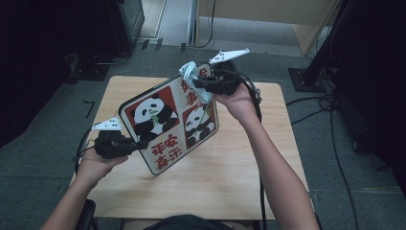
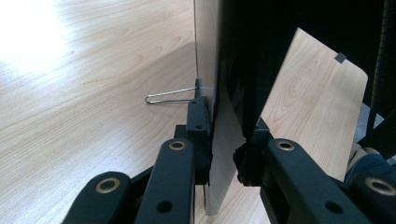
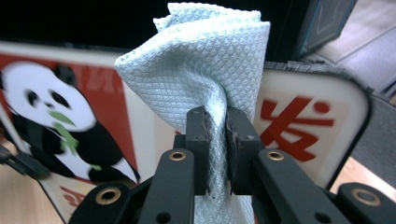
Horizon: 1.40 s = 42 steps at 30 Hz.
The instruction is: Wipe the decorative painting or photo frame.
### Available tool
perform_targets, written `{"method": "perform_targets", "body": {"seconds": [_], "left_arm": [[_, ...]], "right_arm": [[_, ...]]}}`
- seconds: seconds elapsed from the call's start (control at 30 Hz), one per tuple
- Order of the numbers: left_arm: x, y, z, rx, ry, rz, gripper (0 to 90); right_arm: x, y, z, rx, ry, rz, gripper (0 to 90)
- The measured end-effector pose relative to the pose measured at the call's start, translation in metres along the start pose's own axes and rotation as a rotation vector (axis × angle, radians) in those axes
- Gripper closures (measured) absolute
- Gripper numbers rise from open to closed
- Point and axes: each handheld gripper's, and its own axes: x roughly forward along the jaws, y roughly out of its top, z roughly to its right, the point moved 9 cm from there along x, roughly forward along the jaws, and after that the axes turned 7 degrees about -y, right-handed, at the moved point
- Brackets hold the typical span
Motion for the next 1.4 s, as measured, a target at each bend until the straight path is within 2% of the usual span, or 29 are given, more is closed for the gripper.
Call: {"method": "perform_targets", "body": {"seconds": [0.2, 0.57, 0.87, 1.07, 1.4], "left_arm": [[0.000, 0.000, 0.000, -0.002, 0.001, 0.000, 78.8], [0.000, -0.001, 0.000, 0.003, 0.005, -0.004, 78.7], [0.000, 0.000, 0.000, -0.005, 0.003, -0.001, 78.6], [0.000, -0.001, 0.001, -0.003, 0.004, -0.003, 78.6], [0.000, -0.001, 0.001, -0.001, 0.003, -0.003, 78.6]], "right_arm": [[0.010, -0.013, 0.001, 0.009, 0.003, -0.016, 81.3], [0.016, -0.029, 0.002, 0.005, 0.004, -0.019, 81.2], [0.023, -0.053, 0.001, 0.026, 0.014, -0.038, 81.2], [0.026, -0.064, 0.000, 0.025, 0.016, -0.018, 81.1], [0.033, -0.089, -0.001, 0.044, 0.024, -0.052, 81.1]]}}
